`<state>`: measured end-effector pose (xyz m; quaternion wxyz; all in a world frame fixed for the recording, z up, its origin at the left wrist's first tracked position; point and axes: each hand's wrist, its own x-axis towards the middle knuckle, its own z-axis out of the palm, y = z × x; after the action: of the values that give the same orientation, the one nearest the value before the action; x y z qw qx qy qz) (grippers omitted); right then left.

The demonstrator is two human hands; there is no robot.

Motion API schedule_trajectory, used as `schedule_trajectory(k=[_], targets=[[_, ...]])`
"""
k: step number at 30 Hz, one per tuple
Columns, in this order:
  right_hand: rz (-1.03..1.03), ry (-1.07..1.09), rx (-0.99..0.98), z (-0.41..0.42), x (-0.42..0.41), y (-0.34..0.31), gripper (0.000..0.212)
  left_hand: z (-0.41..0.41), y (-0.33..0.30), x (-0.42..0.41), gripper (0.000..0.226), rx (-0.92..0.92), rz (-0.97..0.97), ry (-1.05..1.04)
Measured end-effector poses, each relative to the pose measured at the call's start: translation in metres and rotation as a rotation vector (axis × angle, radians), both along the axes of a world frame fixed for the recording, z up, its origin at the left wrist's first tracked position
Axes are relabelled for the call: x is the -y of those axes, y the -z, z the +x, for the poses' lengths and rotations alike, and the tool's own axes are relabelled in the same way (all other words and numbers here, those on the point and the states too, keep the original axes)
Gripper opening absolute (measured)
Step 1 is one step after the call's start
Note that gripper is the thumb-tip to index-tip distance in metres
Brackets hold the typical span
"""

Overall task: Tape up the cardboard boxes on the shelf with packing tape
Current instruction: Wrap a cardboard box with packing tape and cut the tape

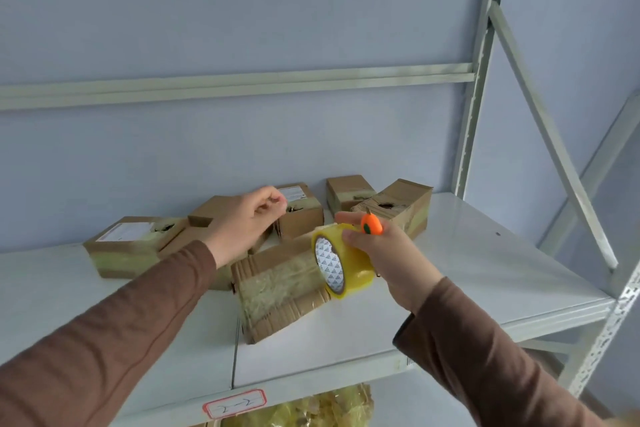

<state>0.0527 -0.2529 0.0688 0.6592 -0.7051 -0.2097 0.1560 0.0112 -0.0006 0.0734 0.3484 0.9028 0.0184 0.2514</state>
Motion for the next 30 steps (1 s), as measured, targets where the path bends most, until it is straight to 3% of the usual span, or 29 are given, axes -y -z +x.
schedule_trajectory(k=[2, 5, 7, 10, 12, 14, 16, 20, 24, 28, 30], targets=[[0.020, 0.006, -0.036, 0.012, -0.005, -0.007, 0.023, -0.017, 0.000, 0.013, 0.055, -0.014, 0.415, 0.052], [0.023, 0.000, -0.032, 0.028, -0.025, -0.015, 0.021, -0.023, 0.023, 0.029, 0.100, -0.352, 0.780, -0.015], [0.006, -0.045, -0.008, 0.037, -0.040, -0.019, 0.023, -0.016, 0.036, 0.020, 0.108, -0.507, 0.793, -0.049], [-0.012, -0.111, 0.009, 0.050, -0.059, -0.017, 0.047, -0.004, 0.044, 0.001, 0.091, -0.586, 0.772, -0.049], [-0.068, -0.144, 0.040, 0.055, -0.068, -0.010, 0.045, 0.004, 0.044, -0.007, 0.076, -0.586, 0.683, -0.009], [-0.131, -0.167, 0.078, 0.055, -0.074, -0.002, 0.022, 0.013, 0.038, -0.013, 0.057, -0.562, 0.461, 0.011], [-0.144, -0.123, 0.083, 0.052, -0.076, 0.004, 0.011, 0.020, 0.030, -0.016, 0.043, -0.534, 0.383, -0.002], [-0.029, -0.049, 0.004, 0.049, -0.075, 0.007, 0.036, 0.026, 0.042, -0.007, 0.027, -0.440, 0.358, -0.073], [0.085, -0.002, -0.036, 0.035, -0.056, 0.008, 0.014, 0.027, 0.048, -0.006, 0.056, -0.482, 0.432, -0.021], [0.023, 0.020, -0.097, 0.011, -0.021, 0.033, 0.023, 0.030, 0.049, -0.007, 0.071, -0.564, 0.660, 0.061], [-0.001, 0.025, -0.162, 0.001, -0.005, 0.049, 0.023, 0.031, 0.050, -0.009, 0.094, -0.616, 0.697, 0.059]])
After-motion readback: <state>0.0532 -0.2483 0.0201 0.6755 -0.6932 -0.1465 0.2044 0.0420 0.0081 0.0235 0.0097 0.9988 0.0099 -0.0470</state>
